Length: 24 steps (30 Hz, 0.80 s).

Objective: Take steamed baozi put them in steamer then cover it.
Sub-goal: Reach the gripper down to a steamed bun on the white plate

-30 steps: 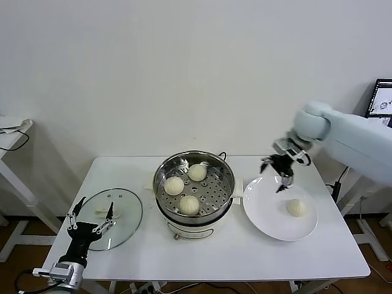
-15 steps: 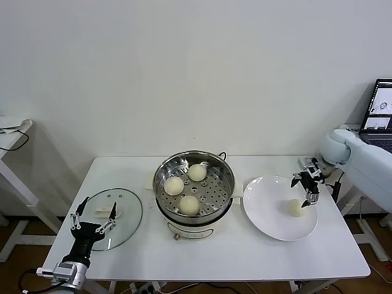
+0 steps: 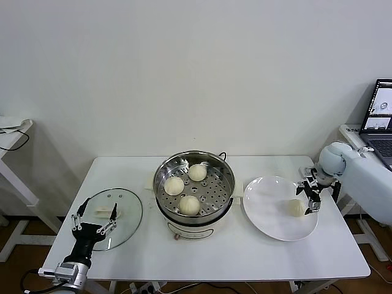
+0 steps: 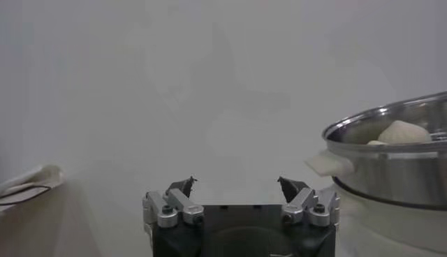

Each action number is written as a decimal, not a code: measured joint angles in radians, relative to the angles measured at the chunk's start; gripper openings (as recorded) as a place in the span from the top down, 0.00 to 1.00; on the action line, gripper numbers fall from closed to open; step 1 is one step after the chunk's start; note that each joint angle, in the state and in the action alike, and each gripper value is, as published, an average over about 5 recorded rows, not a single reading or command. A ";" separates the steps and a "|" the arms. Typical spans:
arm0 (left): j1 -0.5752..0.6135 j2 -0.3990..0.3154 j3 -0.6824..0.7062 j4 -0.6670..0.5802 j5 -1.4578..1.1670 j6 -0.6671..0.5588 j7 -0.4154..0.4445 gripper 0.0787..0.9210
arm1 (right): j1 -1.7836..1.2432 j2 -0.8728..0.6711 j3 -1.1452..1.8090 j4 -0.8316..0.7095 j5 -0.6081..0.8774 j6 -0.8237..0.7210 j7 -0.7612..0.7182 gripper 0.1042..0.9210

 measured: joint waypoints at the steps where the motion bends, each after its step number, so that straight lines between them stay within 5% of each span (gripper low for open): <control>1: 0.000 0.000 0.001 0.000 0.000 0.000 0.000 0.12 | -0.005 0.003 0.006 -0.003 -0.004 0.000 0.002 0.12; 19: 0.000 -0.001 -0.006 0.000 0.001 -0.002 -0.001 0.12 | -0.053 0.042 0.069 -0.040 -0.070 0.012 0.007 0.13; 24: -0.002 -0.001 -0.002 0.003 0.001 -0.002 -0.001 0.12 | -0.061 0.047 0.080 -0.043 -0.084 0.016 0.007 0.23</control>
